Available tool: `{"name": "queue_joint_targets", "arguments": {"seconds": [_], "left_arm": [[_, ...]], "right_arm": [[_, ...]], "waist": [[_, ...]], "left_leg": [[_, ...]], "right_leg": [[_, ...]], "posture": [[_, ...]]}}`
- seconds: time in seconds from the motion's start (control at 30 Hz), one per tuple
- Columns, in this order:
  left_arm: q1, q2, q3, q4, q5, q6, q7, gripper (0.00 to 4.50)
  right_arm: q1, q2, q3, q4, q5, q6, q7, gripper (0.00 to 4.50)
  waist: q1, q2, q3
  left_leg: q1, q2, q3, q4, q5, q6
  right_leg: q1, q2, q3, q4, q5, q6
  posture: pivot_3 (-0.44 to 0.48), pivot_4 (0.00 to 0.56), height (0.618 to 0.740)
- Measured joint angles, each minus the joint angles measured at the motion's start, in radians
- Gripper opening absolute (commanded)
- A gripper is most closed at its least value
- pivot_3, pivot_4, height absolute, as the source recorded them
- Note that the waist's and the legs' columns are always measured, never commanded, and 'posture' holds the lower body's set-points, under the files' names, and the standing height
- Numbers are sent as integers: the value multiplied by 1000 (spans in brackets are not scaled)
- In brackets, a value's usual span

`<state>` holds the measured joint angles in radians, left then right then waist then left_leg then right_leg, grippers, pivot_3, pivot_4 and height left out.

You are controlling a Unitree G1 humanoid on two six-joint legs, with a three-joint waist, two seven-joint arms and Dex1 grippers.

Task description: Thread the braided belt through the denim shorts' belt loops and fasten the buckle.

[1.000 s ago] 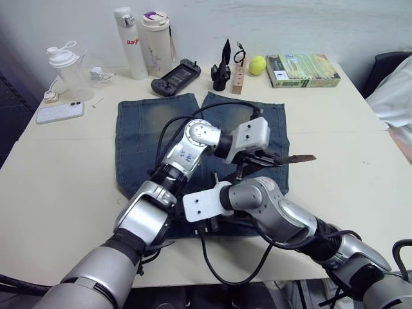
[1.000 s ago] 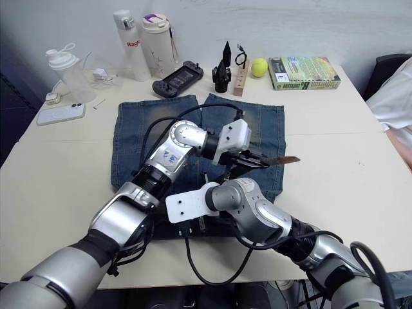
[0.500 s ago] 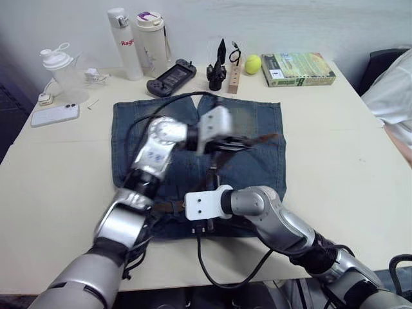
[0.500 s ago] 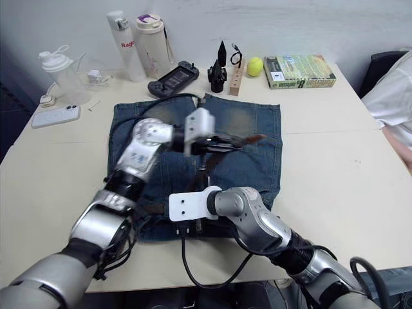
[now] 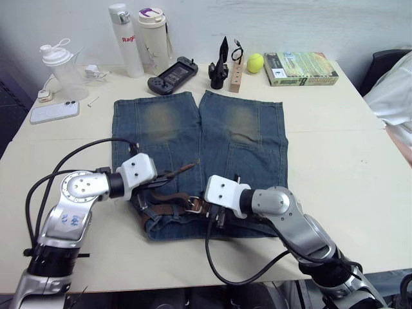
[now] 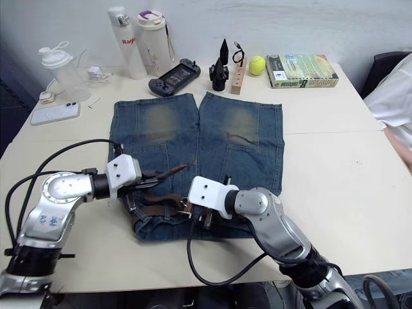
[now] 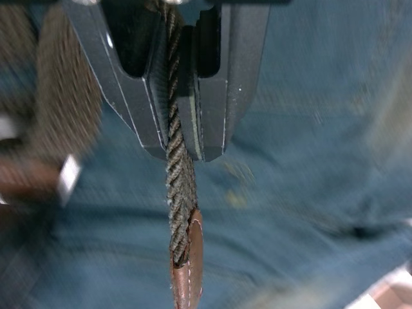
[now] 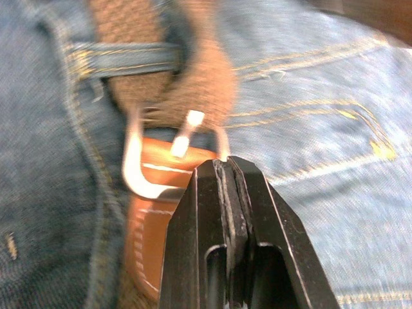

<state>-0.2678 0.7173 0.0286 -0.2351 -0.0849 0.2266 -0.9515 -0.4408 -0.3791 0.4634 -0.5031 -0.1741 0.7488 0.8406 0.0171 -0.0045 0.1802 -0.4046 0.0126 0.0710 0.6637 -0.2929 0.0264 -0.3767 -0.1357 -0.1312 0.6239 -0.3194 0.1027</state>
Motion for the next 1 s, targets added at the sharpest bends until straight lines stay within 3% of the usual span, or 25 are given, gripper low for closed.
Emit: {"name": "queue_joint_targets", "arguments": {"seconds": [0.23,0.33,0.5,1.0], "left_arm": [[42,84,-2,-5,52,-135,-2,339],[47,97,-4,9,56,-177,-5,339],[44,97,-6,16,51,-195,-5,339],[10,90,-6,95,30,-186,-3,339]], "right_arm": [[2,-9,-19,-42,64,26,-12,118],[27,-53,-62,-120,108,35,3,761],[89,-153,-45,-165,164,-5,56,3067],[81,-178,94,-79,26,-102,-56,3067]], "waist": [[-10,1,1],[-12,1,1],[-18,1,1],[-18,1,2]], "left_leg": [[0,0,1,-1,0,0],[0,0,0,-1,0,0],[0,0,0,-1,0,0],[0,0,2,-1,0,0]], "right_leg": [[-1,1,-1,0,0,0],[0,1,-1,-1,0,0],[0,1,-1,-1,0,0],[-1,2,-2,1,0,0]], "posture": [[0,150,720],[0,150,720],[0,150,720],[0,150,720]]}}
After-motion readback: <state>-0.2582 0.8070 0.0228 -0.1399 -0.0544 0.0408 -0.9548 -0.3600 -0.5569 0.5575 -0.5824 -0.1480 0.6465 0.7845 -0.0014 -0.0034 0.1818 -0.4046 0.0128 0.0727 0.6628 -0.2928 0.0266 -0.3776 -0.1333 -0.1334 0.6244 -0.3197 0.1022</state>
